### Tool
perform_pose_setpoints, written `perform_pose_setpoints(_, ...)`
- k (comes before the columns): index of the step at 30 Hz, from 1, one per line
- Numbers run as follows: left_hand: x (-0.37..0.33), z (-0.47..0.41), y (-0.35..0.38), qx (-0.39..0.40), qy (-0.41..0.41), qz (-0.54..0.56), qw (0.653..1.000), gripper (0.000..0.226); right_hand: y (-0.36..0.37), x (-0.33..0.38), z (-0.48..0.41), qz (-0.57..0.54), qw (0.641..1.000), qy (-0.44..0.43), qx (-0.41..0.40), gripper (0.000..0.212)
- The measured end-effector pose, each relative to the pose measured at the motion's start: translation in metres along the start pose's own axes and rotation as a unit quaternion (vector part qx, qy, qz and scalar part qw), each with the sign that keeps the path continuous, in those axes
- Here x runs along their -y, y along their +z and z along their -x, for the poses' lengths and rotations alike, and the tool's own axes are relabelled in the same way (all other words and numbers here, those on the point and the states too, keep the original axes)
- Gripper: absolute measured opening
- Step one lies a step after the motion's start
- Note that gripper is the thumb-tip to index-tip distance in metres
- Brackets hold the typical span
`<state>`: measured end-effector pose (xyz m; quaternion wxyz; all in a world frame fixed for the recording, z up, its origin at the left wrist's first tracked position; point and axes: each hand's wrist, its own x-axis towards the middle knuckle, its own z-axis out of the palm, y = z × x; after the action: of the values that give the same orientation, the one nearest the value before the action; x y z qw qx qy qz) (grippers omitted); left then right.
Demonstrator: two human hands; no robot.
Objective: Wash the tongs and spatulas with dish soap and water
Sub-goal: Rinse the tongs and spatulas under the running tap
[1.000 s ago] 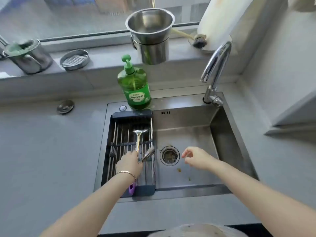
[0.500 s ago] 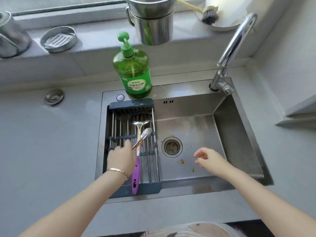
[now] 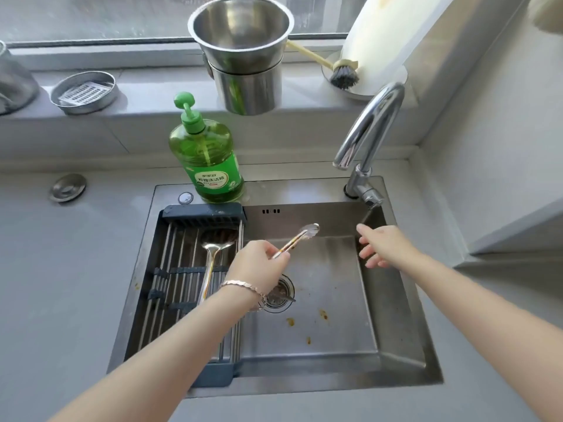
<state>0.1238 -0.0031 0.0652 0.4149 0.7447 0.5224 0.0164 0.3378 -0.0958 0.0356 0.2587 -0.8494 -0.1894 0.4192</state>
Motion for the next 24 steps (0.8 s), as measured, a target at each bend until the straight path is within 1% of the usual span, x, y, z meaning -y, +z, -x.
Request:
perform_pose_setpoints(2, -0.007, -0.005, 0.013, 0.005, -0.013, -0.013, 1.000, 0.016, -0.010, 0.010, -0.020, -0.027, 0.999, 0.035, -0.025, 0.046)
perform_pose_setpoints(4, -0.014, -0.010, 0.023, 0.007, -0.025, -0.023, 0.999, 0.013, -0.014, 0.018, -0.039, -0.035, 0.997, 0.041, -0.048, 0.048)
perform_pose_setpoints(7, -0.026, -0.021, 0.034, 0.013, -0.034, -0.021, 0.999, 0.014, -0.016, 0.029, -0.060, -0.035, 0.996, 0.050, -0.069, 0.046)
perform_pose_setpoints(9, -0.033, -0.028, 0.039, 0.016, -0.040, -0.021, 0.999, 0.014, -0.015, 0.032, -0.072, -0.009, 0.996, 0.053, -0.075, 0.045)
perform_pose_setpoints(12, -0.040, -0.038, 0.043, 0.012, -0.039, -0.020, 0.999, 0.012, -0.012, 0.031, -0.087, 0.016, 0.995, 0.064, -0.069, 0.036)
perform_pose_setpoints(15, -0.044, -0.042, 0.043, 0.003, -0.025, -0.021, 0.999, 0.010, -0.011, 0.028, -0.095, -0.002, 0.995, 0.082, -0.051, 0.032)
perform_pose_setpoints(18, -0.045, -0.040, 0.040, -0.012, 0.001, -0.037, 0.999, 0.009, -0.010, 0.026, -0.099, 0.004, 0.997, 0.066, -0.044, 0.039)
perform_pose_setpoints(24, -0.043, -0.030, 0.033, -0.062, 0.049, -0.060, 0.995, 0.012, -0.007, 0.013, -0.107, 0.054, 0.992, 0.065, -0.091, 0.045)
